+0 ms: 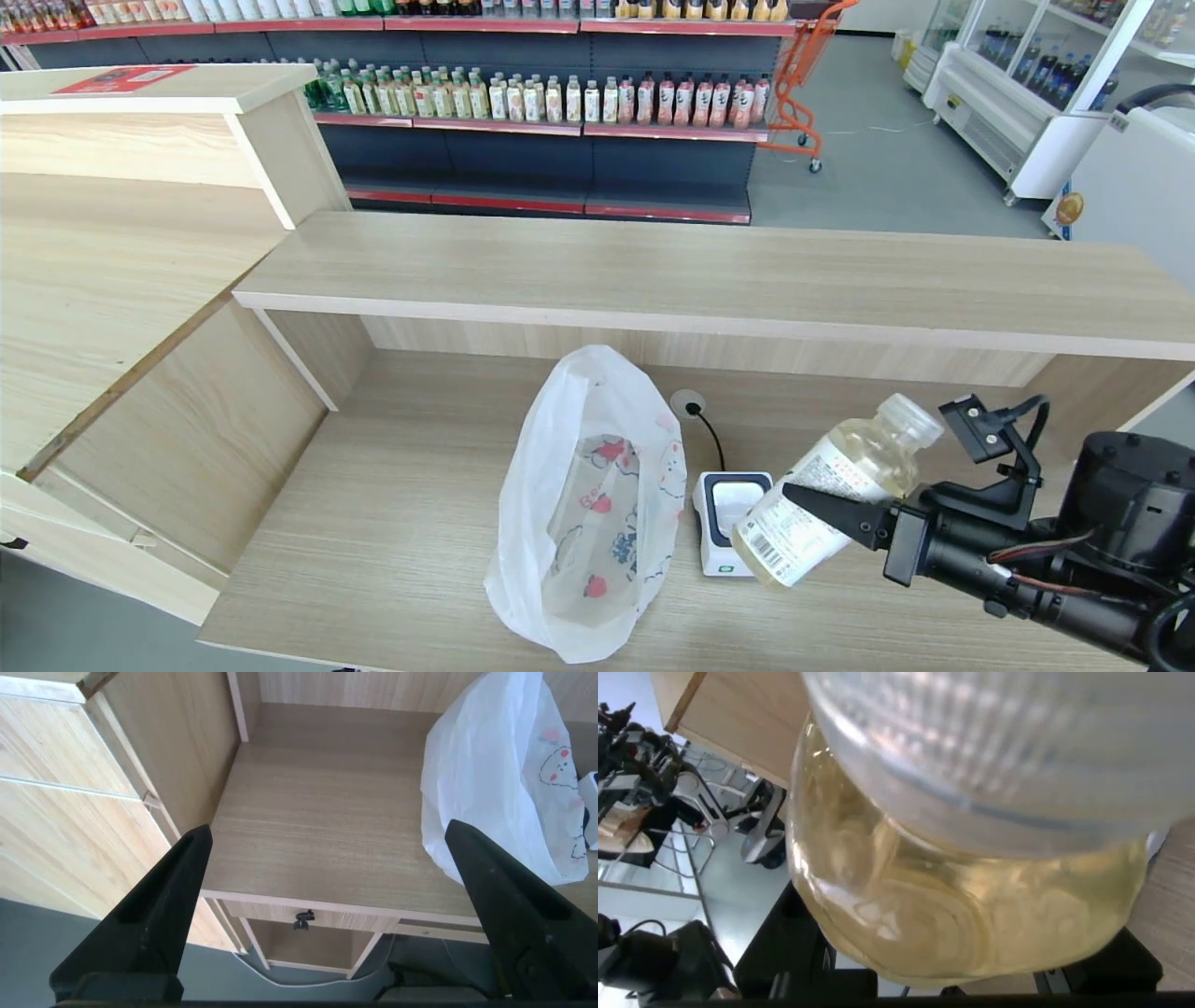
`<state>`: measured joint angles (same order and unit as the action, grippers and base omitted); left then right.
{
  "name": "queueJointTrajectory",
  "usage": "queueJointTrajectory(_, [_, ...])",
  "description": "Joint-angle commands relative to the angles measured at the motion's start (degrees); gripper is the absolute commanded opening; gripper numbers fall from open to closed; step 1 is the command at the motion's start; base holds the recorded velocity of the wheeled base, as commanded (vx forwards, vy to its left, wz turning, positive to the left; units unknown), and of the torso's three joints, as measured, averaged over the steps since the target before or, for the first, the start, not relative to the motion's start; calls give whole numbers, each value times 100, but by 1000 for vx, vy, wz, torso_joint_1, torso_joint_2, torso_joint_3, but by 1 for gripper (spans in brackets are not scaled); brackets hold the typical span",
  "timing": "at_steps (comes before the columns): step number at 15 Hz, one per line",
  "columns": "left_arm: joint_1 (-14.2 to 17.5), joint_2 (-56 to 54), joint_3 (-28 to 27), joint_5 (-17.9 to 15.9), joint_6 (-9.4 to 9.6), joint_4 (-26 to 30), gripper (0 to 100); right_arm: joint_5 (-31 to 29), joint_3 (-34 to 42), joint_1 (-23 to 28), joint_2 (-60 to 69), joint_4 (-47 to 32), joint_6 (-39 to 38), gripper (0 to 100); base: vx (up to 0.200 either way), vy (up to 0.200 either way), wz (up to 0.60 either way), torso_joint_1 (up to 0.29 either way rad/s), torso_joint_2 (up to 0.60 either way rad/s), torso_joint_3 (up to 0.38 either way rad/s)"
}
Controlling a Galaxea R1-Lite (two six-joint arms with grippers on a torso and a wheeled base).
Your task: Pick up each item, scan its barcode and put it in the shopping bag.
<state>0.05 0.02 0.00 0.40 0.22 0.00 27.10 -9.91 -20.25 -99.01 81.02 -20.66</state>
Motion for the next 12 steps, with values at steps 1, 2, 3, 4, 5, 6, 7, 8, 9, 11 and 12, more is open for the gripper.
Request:
queueJointTrajectory(1, [-5,-2,0,4,4,0,100,-3,-64,-208,-417,2,-8,0,0,0,0,0,0,0])
queueJointTrajectory(2, [-5,6,0,4,4,0,100,-12,-90,-366,-628,19,-17,0,0,0,0,0,0,0])
queueJointTrajectory(3, [-5,6,0,4,-4,0,100,-21,-99,-419,-734,46,-17,0,0,0,0,0,0,0])
queueJointTrajectory(4, [-5,6,0,4,4,0,100,-82,-231,-577,-1111,98,-8,0,0,0,0,0,0,0])
queueJointTrajectory(5, [-5,6,0,4,4,0,100,-117,-371,-647,-1278,116,-8,0,0,0,0,0,0,0])
queueJointTrajectory(6, [-5,-2,0,4,4,0,100,-135,-688,-735,-1586,133,1,0,0,0,0,0,0,0])
queueJointTrajectory(7, [-5,6,0,4,-4,0,100,-152,-1039,-788,-1823,186,10,0,0,0,0,0,0,0])
queueJointTrajectory(8, [-5,-2,0,4,-4,0,100,-223,-1408,-858,-2070,195,54,0,0,0,0,0,0,0])
queueJointTrajectory(9, [-5,6,0,4,4,0,100,-284,-1848,-884,-2351,186,185,0,0,0,0,0,0,0])
queueJointTrajectory(11, [-5,6,0,4,-4,0,100,-442,-2516,-937,-2746,142,432,0,0,0,0,0,0,0])
queueJointTrajectory(12, [-5,6,0,4,4,0,100,-460,-2859,-981,-3010,142,563,0,0,0,0,0,0,0])
